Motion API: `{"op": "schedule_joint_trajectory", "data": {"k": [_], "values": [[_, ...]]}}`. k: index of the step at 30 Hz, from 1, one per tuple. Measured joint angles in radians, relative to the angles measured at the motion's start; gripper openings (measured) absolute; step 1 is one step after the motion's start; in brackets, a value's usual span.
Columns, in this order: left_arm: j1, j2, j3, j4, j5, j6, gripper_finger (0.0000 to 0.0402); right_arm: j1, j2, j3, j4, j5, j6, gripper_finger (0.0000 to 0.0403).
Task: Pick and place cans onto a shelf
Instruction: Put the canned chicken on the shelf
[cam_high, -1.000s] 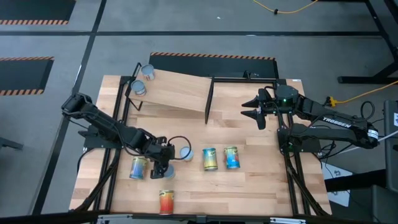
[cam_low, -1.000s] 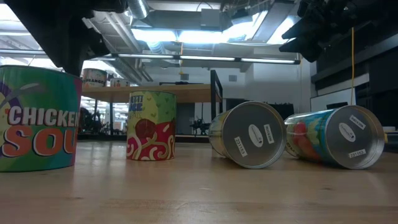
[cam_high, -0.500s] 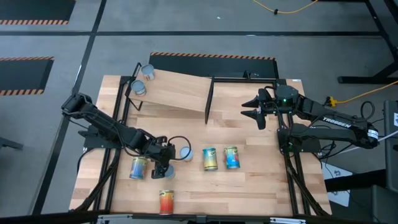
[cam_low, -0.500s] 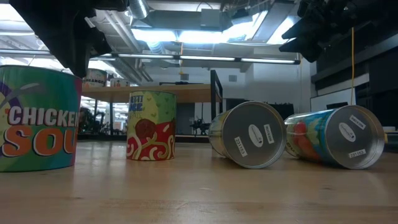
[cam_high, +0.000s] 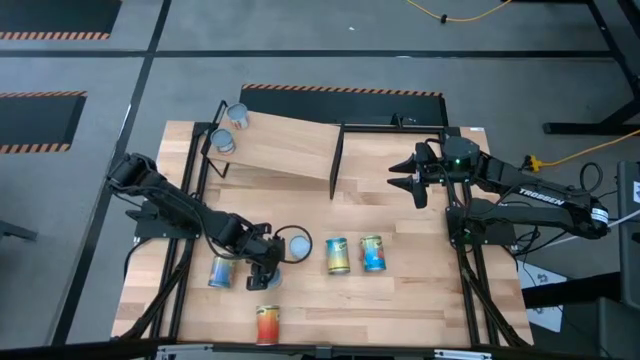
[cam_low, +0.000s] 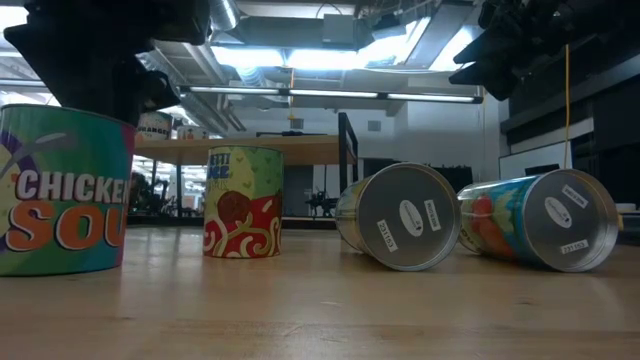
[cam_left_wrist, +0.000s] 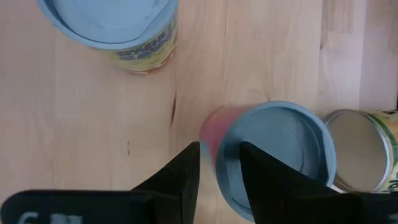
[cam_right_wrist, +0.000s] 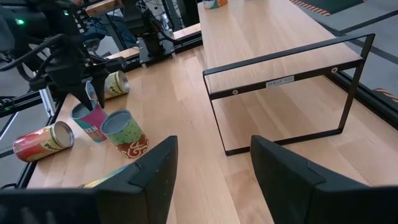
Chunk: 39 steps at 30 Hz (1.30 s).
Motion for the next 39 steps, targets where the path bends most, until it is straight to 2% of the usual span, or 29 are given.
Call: {"op": "schedule_joint_trajectory", "data": {"k": [6, 16, 22, 27, 39], "values": [[0.0, 0.0, 0.0, 0.0, 0.001, -0.001, 0.0089, 0.0, 0.0, 0.0, 0.0, 0.0, 0.0, 0.0207], [0.002, 0.0, 0.0, -0.003, -0.003, 0.006, 0.001, 0.0, 0.0, 0.0, 0.0, 0.0, 0.0, 0.0207], [0.002, 0.0, 0.0, -0.003, -0.004, 0.017, 0.002, 0.0, 0.0, 0.0, 0.0, 0.0, 0.0, 0.0207], [0.011, -0.013, 0.015, -0.028, -0.002, 0.062, 0.001, 0.0, 0.0, 0.0, 0.0, 0.0, 0.0, 0.0207], [0.108, -0.063, 0.225, -0.145, 0.0, 0.255, 0.0013, 0.0, 0.0, 0.0, -0.003, 0.0, 0.0, 0.0207]]}}
